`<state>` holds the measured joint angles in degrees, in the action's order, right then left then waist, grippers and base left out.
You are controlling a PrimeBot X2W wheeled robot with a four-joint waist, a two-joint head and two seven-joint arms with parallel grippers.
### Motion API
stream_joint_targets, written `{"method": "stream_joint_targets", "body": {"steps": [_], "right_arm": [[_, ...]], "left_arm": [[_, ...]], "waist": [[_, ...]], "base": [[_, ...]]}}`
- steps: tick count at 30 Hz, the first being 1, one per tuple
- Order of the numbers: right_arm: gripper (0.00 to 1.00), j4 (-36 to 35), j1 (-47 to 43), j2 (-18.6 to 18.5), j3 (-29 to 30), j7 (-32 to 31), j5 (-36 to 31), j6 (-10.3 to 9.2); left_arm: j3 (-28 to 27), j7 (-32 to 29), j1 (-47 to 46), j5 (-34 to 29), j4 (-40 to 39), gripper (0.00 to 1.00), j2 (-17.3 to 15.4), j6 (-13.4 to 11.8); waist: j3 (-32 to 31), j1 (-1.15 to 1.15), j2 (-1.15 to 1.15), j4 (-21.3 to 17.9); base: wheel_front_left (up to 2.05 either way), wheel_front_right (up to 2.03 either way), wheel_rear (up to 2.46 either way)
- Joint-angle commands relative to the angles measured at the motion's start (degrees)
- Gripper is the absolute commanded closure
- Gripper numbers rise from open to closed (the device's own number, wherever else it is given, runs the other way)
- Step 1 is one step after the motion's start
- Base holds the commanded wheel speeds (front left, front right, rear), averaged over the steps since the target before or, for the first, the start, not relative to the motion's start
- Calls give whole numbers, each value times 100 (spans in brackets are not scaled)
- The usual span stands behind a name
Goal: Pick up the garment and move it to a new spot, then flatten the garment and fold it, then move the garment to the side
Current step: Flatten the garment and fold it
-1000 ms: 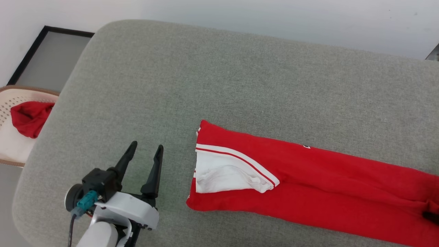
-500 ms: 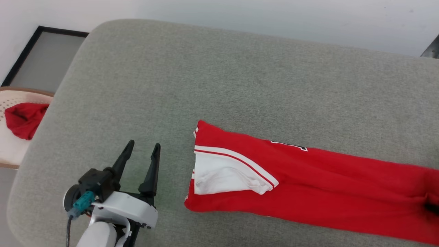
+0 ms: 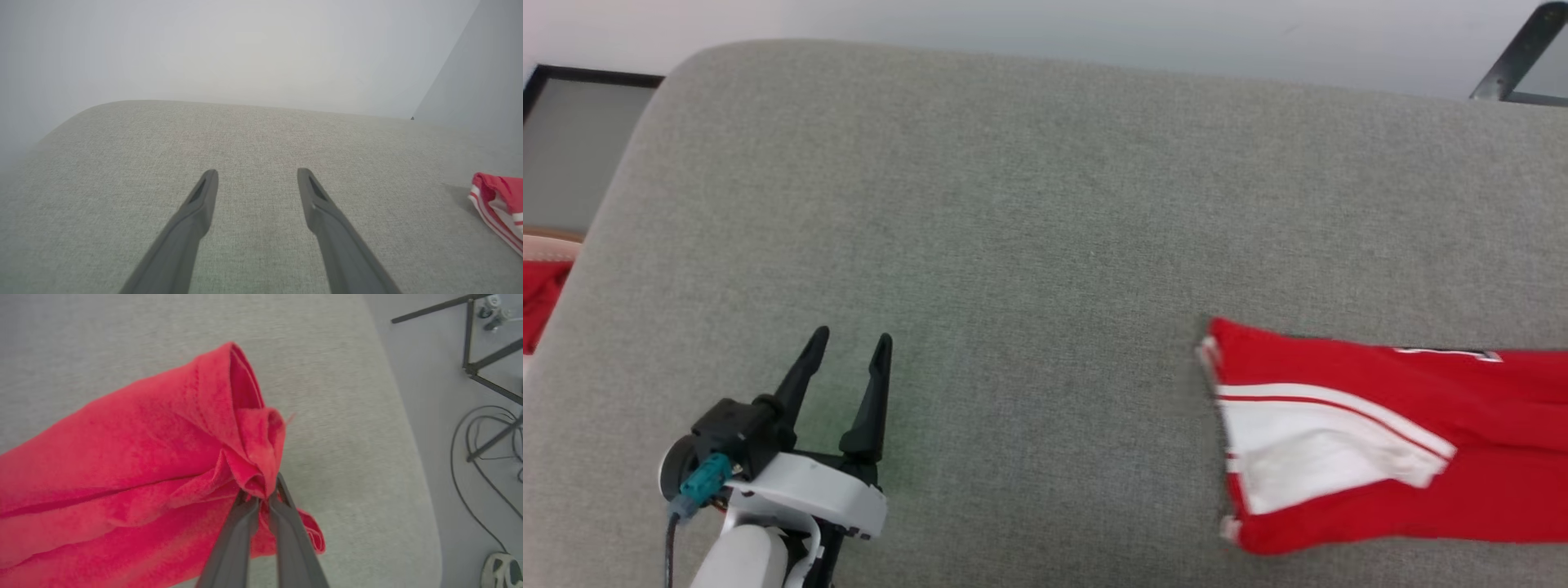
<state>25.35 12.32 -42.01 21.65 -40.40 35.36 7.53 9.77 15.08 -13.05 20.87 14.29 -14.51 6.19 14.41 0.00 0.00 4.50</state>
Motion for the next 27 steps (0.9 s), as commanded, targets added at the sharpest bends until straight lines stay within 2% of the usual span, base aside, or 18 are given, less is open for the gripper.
{"method": "stream_joint_targets", "body": {"steps": [1,5,10,17,19,24,27], "right_arm": [[100,162,16,-65,243,121,-84,-9],[100,372,69,-133,419,274,-150,-9],[100,110,70,153,51,206,212,-8],[100,-1462,-331,468,-870,-211,568,-7],[100,-1721,-373,501,-996,-292,606,-7],[100,-3000,-519,808,-1694,-701,791,-7],[100,-3476,-483,972,-2131,-898,770,-7]], "left_arm": [[-24,6,-61,-31,-15,0,-29,41],[-13,6,-66,-48,-18,0,-56,65],[18,6,-53,-53,50,0,-26,87],[7,6,69,4,156,0,46,85],[10,6,96,12,166,0,57,86],[4,6,169,30,213,0,132,101],[3,6,210,58,223,0,202,109]], "waist": [[53,0,0,-55],[102,0,0,-112],[30,0,0,-179],[-195,0,0,-209],[-220,0,0,-202],[-350,0,0,-103],[-401,0,0,-11]], "base": [[0,0,0],[0,0,0],[0,0,0],[0,0,0],[0,0,0],[0,0,0],[0,0,0]]}}
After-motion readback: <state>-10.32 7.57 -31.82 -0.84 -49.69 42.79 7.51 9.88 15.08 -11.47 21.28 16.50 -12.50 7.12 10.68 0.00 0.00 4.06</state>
